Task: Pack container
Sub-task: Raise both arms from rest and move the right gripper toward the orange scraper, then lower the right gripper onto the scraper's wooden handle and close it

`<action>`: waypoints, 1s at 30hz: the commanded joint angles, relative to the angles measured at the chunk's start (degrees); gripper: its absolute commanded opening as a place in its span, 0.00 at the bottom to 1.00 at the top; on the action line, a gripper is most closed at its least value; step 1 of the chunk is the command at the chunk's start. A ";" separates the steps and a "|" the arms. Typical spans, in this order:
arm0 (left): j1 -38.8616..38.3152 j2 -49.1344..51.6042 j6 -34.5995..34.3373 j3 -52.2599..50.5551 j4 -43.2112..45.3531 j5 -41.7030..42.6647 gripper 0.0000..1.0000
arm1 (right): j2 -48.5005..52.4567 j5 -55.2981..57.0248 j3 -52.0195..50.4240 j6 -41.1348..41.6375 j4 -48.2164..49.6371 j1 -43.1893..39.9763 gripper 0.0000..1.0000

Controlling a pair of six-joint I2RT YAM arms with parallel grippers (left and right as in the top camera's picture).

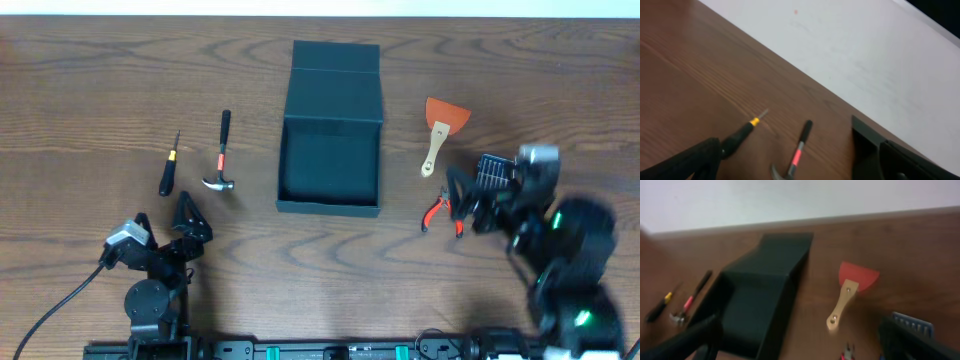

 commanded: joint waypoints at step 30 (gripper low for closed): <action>-0.20 68.81 28.39 69.92 -53.86 3.67 0.99 | 49.22 13.55 46.56 1.81 -34.16 4.72 0.99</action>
